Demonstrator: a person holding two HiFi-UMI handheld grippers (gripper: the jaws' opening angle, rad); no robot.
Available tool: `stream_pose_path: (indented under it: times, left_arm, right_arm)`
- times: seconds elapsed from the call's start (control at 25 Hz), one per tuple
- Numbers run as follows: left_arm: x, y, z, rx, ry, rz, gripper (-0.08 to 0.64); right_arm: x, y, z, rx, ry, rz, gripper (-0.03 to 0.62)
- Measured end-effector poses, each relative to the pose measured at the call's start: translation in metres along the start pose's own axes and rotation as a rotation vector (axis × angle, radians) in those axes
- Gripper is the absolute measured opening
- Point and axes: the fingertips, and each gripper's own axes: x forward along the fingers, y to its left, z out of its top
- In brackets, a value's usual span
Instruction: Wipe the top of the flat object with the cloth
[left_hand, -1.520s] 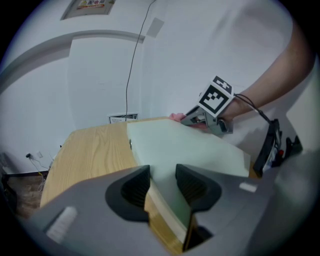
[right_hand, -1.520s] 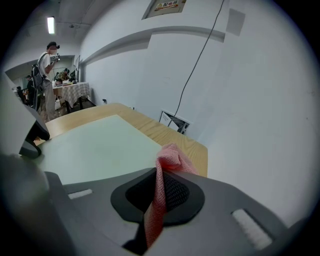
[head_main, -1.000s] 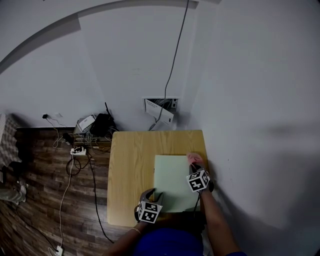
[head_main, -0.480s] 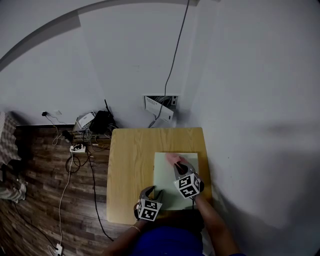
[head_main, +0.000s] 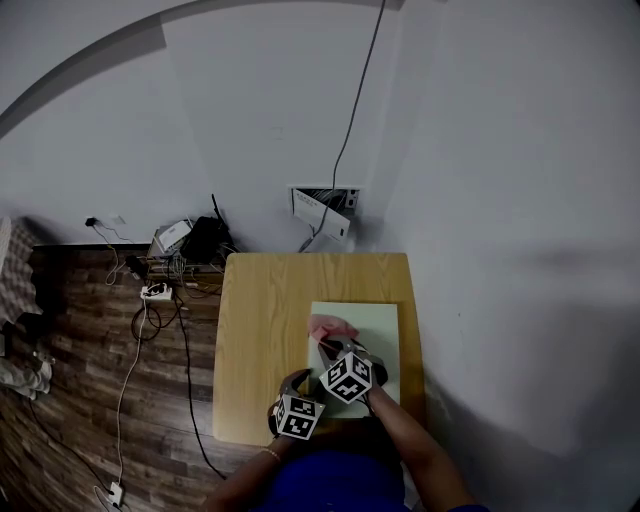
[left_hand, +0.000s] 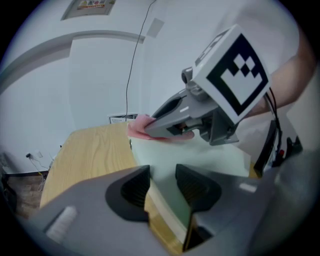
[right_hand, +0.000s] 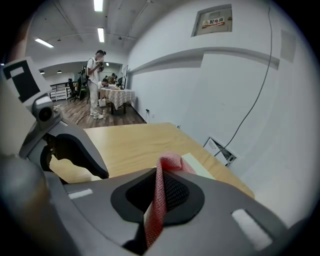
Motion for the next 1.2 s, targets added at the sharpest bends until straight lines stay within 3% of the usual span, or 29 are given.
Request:
stream_pose_path:
  times: [0.24, 0.88, 1.2]
  left_arm:
    - [-0.002, -0.001, 0.0, 0.0, -0.001, -0.001, 0.163]
    - [-0.002, 0.0, 0.0, 0.006, -0.004, 0.001, 0.163]
    - [-0.003, -0.001, -0.001, 0.007, -0.002, 0.001, 0.163]
  right_arm:
    - [0.014, 0.011, -0.006, -0.034, 0.062, 0.027, 0.015]
    - [0.011, 0.01, -0.014, -0.039, 0.079, 0.042, 0.014]
    - [-0.004, -0.006, -0.039, 0.02, 0.118, 0.012, 0.014]
